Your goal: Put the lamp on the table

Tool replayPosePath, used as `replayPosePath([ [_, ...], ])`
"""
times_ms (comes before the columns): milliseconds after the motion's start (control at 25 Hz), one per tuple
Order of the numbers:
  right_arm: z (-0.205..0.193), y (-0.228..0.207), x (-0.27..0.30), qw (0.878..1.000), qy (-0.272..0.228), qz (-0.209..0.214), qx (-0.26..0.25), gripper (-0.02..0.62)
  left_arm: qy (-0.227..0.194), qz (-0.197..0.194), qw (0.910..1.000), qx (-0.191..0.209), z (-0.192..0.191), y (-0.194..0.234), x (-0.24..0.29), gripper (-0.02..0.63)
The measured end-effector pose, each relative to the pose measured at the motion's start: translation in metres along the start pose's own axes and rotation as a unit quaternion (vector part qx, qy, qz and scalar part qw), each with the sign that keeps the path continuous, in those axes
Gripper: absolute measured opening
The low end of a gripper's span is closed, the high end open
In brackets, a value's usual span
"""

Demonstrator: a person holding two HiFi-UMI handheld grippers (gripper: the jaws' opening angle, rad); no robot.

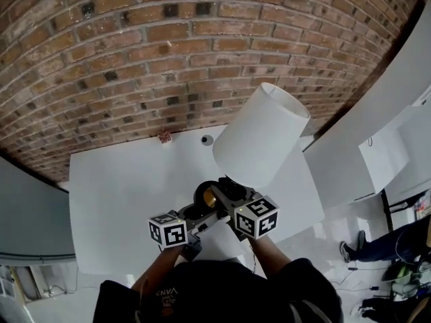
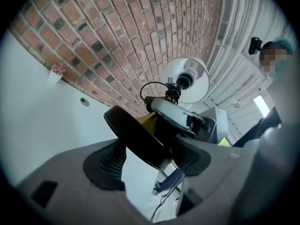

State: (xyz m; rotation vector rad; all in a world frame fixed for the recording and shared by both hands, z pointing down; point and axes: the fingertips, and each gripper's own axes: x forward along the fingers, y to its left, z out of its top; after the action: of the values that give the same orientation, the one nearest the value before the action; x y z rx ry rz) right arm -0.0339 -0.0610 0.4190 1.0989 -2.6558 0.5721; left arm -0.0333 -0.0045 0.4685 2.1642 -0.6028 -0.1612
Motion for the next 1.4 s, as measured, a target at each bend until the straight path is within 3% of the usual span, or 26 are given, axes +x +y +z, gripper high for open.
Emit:
replayPosePath([
  [400, 0.015, -0.058, 0.022, 0.999, 0.021, 0.042, -0.022, 0.110, -0.058, 0.026, 0.9980, -0.004, 0.026, 0.026, 0.055, 0.301],
  [880, 0.003, -0.132, 0.057, 0.997, 0.049, 0.040, -0.042, 0.109, -0.083, 0.082, 0.9931, 0.010, 0.028, 0.077, 0.100, 0.291],
  [1120, -0.001, -0.179, 0.070, 0.996, 0.055, 0.013, -0.064, 0.109, -0.069, 0.136, 0.9882, 0.017, 0.013, 0.100, 0.094, 0.223],
  [1400, -0.006, -0.229, 0.083, 0.995, 0.055, -0.032, -0.081, 0.107, -0.061, 0.201, 0.9746, 0.079, 0.024, 0.118, 0.074, 0.121],
])
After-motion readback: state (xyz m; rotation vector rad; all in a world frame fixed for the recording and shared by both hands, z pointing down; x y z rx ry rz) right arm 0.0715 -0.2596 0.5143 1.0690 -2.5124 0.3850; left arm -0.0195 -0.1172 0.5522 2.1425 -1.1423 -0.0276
